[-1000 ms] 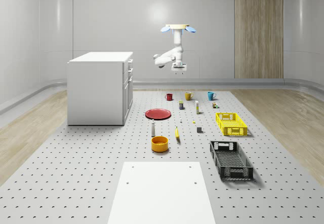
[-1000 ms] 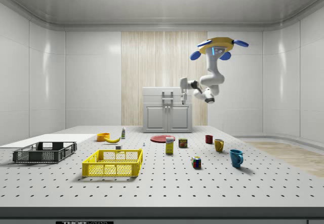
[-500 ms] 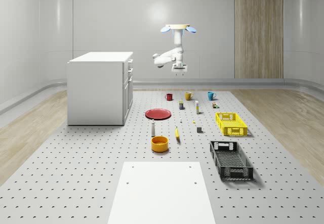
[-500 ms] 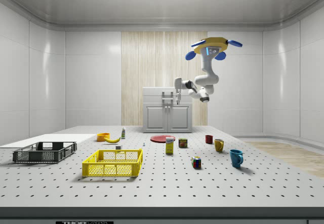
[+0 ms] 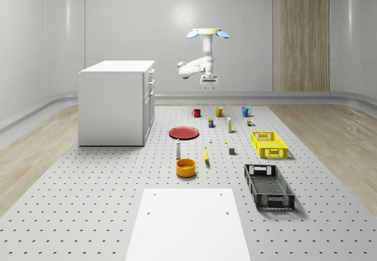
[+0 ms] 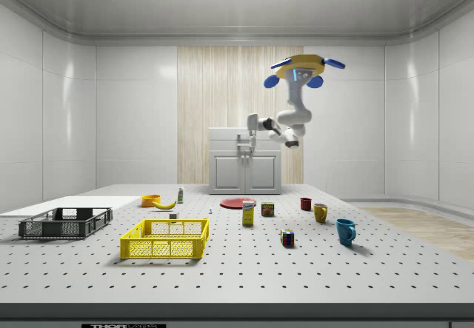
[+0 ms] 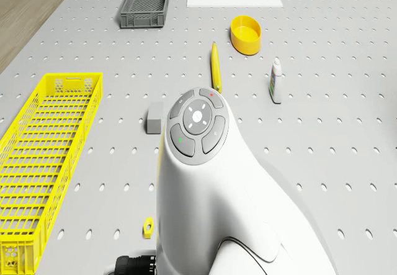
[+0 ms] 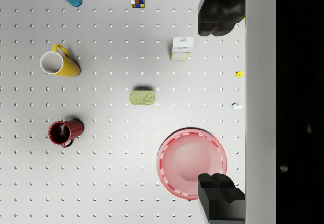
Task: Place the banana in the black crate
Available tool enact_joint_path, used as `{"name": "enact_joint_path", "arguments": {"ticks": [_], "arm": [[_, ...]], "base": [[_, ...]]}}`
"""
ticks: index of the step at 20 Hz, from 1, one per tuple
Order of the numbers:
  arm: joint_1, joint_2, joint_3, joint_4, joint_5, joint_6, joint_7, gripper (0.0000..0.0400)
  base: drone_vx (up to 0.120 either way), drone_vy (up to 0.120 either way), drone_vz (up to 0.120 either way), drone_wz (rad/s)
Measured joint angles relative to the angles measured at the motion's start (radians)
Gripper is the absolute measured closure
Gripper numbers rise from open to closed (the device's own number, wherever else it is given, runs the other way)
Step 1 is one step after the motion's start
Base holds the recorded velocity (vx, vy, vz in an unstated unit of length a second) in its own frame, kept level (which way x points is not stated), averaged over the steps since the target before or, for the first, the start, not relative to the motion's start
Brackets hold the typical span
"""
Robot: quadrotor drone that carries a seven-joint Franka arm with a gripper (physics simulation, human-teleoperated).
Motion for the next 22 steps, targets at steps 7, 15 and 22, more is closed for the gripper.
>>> {"name": "enact_joint_path", "arguments": {"ticks": [7,15,22], "arm": [[-0.009,-0.03,0.008,0.002,0.015,0.028,0.008,0.0],[-0.018,-0.063,0.016,0.004,0.031,0.058,0.017,0.0],[-0.025,-0.089,0.022,0.006,0.043,0.083,0.024,0.0]], "base": [[0.12,-0.12,0.0,0.0],[0.12,-0.06,0.0,0.0],[0.12,0.0,0.0,0.0]]}}
